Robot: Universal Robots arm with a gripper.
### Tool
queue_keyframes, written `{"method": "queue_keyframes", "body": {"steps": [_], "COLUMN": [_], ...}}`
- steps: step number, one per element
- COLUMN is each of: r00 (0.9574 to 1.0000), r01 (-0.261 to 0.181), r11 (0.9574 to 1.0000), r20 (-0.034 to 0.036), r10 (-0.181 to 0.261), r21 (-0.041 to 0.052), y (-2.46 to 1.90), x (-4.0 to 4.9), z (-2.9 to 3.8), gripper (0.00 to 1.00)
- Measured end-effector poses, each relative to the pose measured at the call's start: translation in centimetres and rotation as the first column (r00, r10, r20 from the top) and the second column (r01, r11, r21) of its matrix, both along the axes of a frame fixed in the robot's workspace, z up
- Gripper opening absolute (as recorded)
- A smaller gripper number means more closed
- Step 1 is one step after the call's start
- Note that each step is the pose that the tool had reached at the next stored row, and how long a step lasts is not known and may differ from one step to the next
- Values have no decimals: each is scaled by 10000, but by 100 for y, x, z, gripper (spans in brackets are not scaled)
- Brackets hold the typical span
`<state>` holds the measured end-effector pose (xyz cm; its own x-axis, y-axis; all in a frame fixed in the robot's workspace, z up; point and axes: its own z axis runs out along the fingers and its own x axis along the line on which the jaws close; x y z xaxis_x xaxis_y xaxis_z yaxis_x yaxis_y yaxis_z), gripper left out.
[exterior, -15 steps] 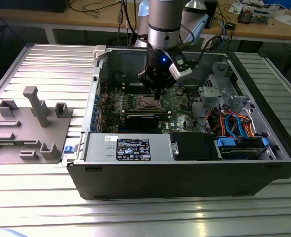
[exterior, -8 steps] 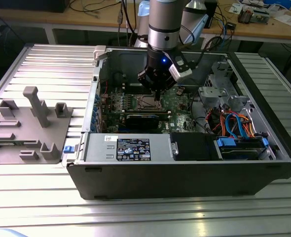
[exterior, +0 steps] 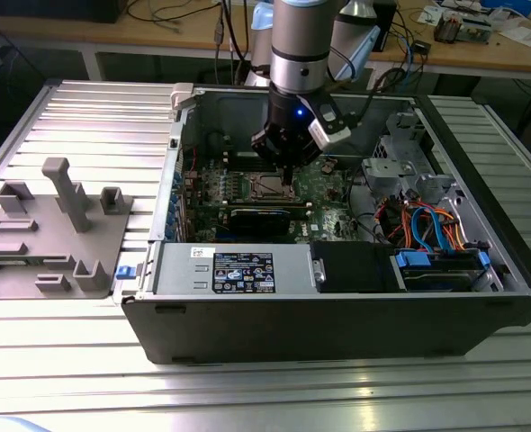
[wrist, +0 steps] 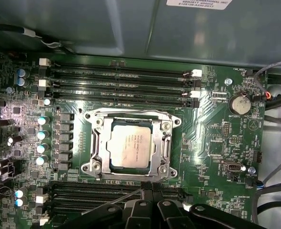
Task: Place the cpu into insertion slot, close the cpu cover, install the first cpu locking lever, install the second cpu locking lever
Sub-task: 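Install the second cpu locking lever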
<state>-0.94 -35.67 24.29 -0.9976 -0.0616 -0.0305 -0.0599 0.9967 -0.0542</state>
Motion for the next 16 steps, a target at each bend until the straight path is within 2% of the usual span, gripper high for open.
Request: {"method": "queue_keyframes", "body": {"steps": [16], "r00": [10000], "r01": [0], "r11": [10000], "r20": [0], "r10": [0], "r21": [1], "y": [-73], "x": [0], "z": [-19], "gripper": [11]}}
